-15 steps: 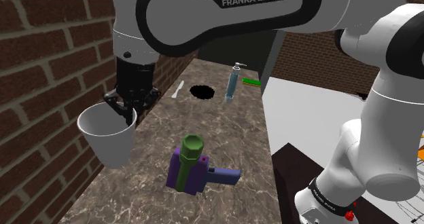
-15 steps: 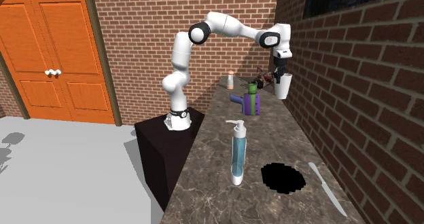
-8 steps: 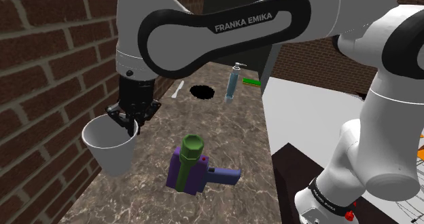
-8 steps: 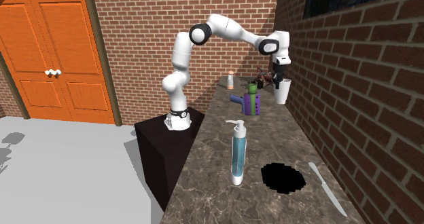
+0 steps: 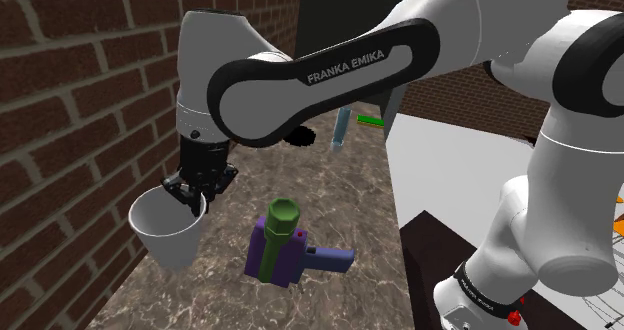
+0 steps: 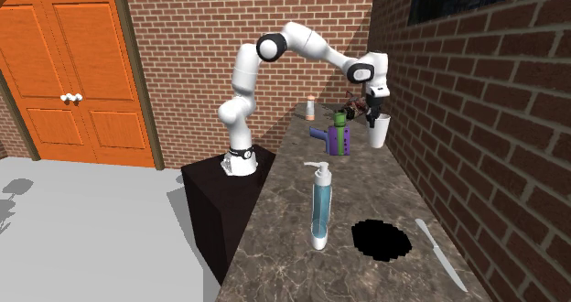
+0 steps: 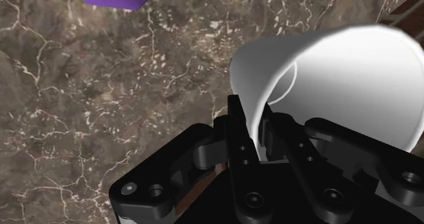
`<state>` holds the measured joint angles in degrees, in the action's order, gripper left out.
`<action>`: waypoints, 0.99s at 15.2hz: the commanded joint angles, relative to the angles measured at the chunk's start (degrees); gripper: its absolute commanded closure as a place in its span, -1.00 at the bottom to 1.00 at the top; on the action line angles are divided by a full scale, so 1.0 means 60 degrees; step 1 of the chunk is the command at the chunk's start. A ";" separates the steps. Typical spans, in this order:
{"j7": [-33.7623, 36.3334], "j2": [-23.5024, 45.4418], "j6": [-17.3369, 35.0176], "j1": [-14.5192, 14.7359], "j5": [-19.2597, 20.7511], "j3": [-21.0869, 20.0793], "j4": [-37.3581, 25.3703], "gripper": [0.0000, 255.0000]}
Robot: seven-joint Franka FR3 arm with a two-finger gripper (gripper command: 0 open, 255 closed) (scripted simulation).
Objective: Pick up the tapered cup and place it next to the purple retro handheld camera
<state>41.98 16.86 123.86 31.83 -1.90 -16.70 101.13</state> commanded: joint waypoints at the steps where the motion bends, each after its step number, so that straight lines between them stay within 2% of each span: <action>1: 0.0002 0.0138 0.0225 0.0016 0.0036 0.0013 0.0081 1.00; 4: -0.0002 0.0307 0.0606 0.0032 0.0077 0.0030 0.0298 1.00; 12: -0.0002 0.0307 0.0606 0.0032 0.0077 0.0030 0.0298 1.00; 13: -0.0002 0.0307 0.0606 0.0032 0.0077 0.0030 0.0298 -1.00; 15: -0.0002 0.0306 0.0608 0.0032 0.0076 0.0030 0.0301 -1.00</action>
<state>41.97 18.70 127.51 32.02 -1.45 -16.52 102.94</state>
